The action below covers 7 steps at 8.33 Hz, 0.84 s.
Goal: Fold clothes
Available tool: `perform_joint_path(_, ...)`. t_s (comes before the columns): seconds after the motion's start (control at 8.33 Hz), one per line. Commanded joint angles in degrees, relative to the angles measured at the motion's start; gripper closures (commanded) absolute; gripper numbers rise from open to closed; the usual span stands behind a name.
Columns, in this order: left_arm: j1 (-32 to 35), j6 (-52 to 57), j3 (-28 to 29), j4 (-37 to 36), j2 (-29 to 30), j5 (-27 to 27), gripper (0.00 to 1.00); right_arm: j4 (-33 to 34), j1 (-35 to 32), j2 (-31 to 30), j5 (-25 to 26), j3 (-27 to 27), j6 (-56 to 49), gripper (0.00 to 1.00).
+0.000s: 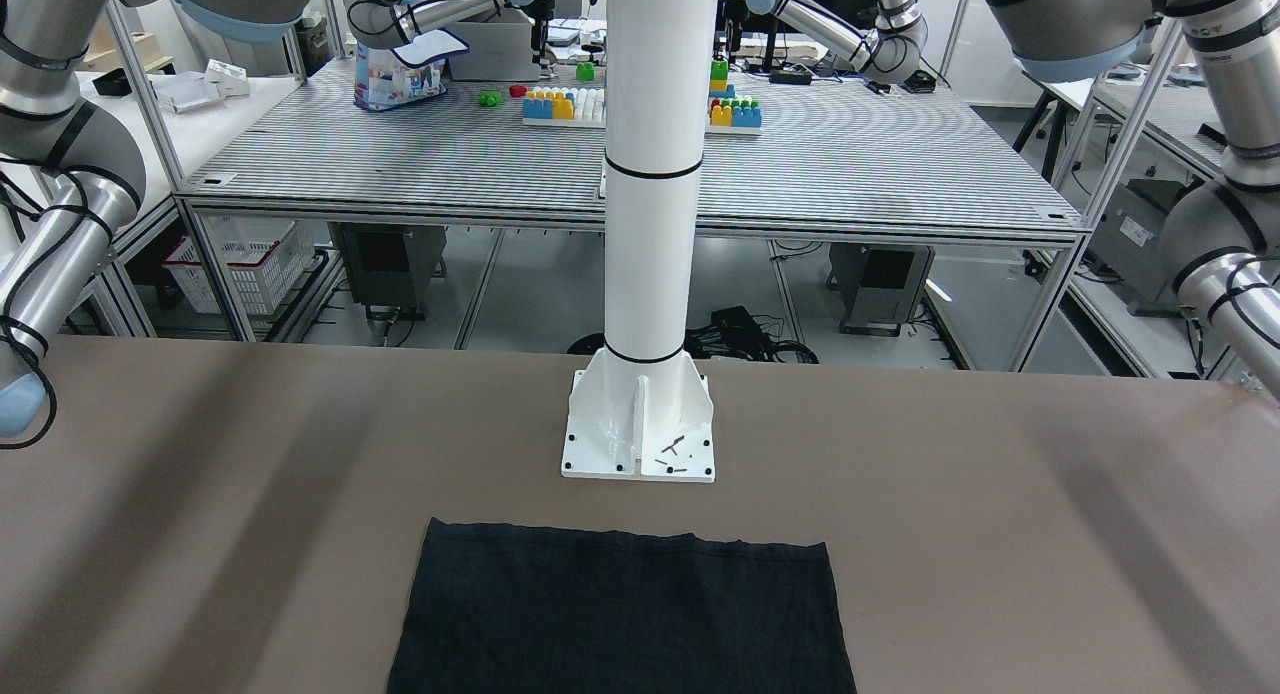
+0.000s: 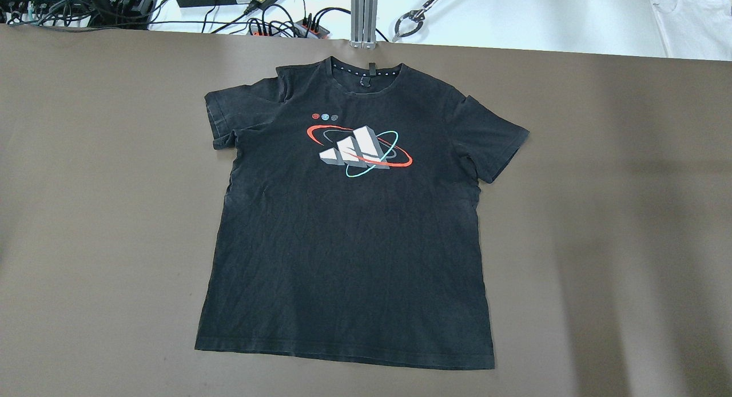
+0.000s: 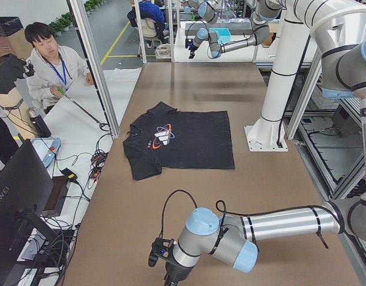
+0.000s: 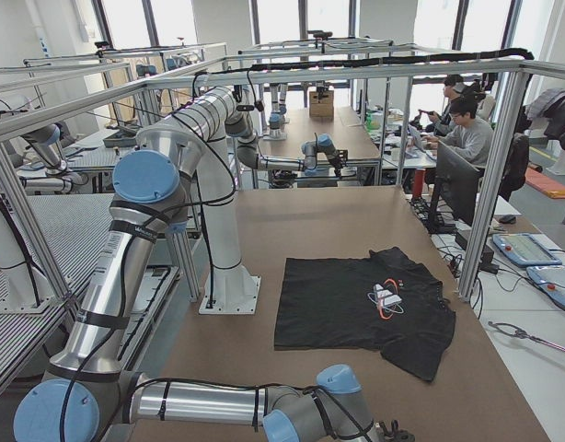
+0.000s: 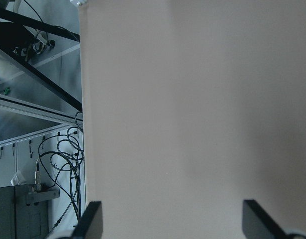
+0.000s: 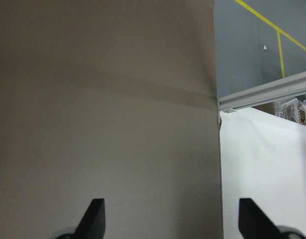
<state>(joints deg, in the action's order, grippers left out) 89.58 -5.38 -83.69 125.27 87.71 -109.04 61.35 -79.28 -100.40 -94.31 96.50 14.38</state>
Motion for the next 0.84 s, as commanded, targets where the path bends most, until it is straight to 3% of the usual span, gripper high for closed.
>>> perform_joint_path(0.0, 0.1, 0.5, 0.5, 0.7, -0.1, 0.0, 0.0, 0.0, 0.0, 0.0, 0.0, 0.0, -0.1, 0.06)
perform_joint_path(0.72, 0.0, 0.6, 0.2, 2.6, 0.0, -1.1, 0.0, -0.1, 0.1, 1.4, -0.3, 0.8, -0.2, 0.06)
